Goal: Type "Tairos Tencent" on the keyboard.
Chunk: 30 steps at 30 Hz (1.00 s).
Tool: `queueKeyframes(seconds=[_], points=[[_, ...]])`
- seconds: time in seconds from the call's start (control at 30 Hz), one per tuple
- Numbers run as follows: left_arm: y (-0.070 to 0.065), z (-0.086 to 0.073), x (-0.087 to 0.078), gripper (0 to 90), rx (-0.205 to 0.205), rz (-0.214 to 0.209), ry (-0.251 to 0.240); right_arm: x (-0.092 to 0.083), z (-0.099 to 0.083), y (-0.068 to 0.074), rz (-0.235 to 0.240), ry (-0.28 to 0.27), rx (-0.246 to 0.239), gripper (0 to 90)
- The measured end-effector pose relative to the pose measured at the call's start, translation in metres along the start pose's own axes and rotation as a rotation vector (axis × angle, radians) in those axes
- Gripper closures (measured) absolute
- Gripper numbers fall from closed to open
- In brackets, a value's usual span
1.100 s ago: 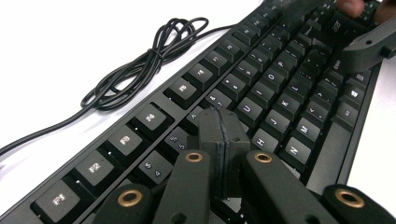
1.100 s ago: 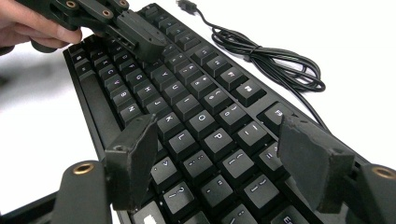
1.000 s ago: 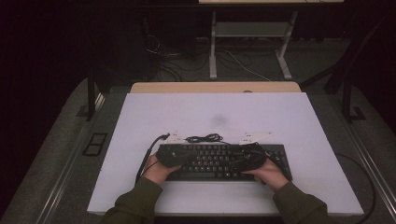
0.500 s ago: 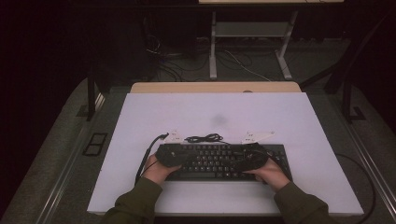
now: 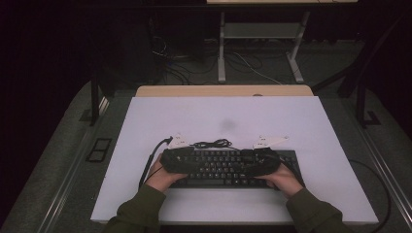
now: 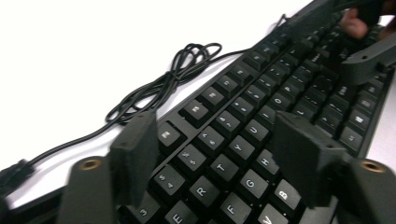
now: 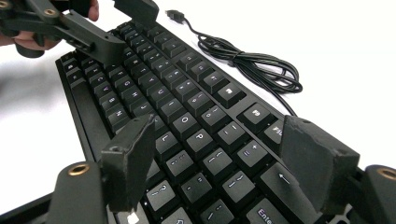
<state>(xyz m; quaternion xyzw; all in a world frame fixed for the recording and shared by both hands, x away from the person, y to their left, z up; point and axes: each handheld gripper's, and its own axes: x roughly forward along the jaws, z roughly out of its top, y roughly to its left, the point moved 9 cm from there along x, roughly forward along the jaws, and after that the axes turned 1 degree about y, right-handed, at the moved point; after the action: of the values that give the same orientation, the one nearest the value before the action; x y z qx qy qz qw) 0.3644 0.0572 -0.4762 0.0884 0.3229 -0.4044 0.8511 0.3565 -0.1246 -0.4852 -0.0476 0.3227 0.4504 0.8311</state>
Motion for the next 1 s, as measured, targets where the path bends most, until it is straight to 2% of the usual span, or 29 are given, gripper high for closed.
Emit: queueKeyframes(seconds=[0.03, 0.07, 0.1, 0.13, 0.23, 0.43, 0.53, 0.6, 1.0], points=[[0.001, 0.0, 0.0, 27.0, -0.01, 0.018, 0.002, 0.0, 0.0, 0.0, -0.001, -0.003, 0.005, 26.3], [0.001, -0.001, 0.0, 23.3, -0.002, 0.008, 0.009, -0.001, 0.0, -0.001, 0.0, -0.005, 0.008, 26.0], [-0.001, -0.001, -0.001, 14.8, 0.003, -0.009, 0.005, -0.001, 0.001, -0.001, -0.001, -0.009, 0.008, 25.7], [-0.001, -0.001, -0.001, 11.1, 0.009, -0.008, 0.005, -0.002, 0.001, -0.001, -0.001, -0.012, 0.011, 25.0], [0.002, -0.002, -0.002, 12.1, 0.012, 0.023, 0.015, -0.003, 0.001, -0.002, -0.006, -0.018, 0.015, 22.7], [0.005, -0.003, -0.01, 12.8, 0.023, 0.048, 0.013, -0.014, -0.001, -0.007, -0.03, -0.047, 0.03, 19.4], [0.005, -0.005, -0.013, 13.0, 0.015, 0.055, 0.001, -0.022, -0.003, -0.012, -0.045, -0.064, 0.038, 19.1], [0.007, -0.007, -0.016, 13.2, 0.028, 0.061, 0.013, -0.028, -0.006, -0.015, -0.06, -0.076, 0.053, 19.1], [0.018, -0.019, -0.04, 13.3, 0.018, 0.083, -0.011, -0.056, -0.019, -0.031, -0.116, -0.114, 0.067, 19.1]])
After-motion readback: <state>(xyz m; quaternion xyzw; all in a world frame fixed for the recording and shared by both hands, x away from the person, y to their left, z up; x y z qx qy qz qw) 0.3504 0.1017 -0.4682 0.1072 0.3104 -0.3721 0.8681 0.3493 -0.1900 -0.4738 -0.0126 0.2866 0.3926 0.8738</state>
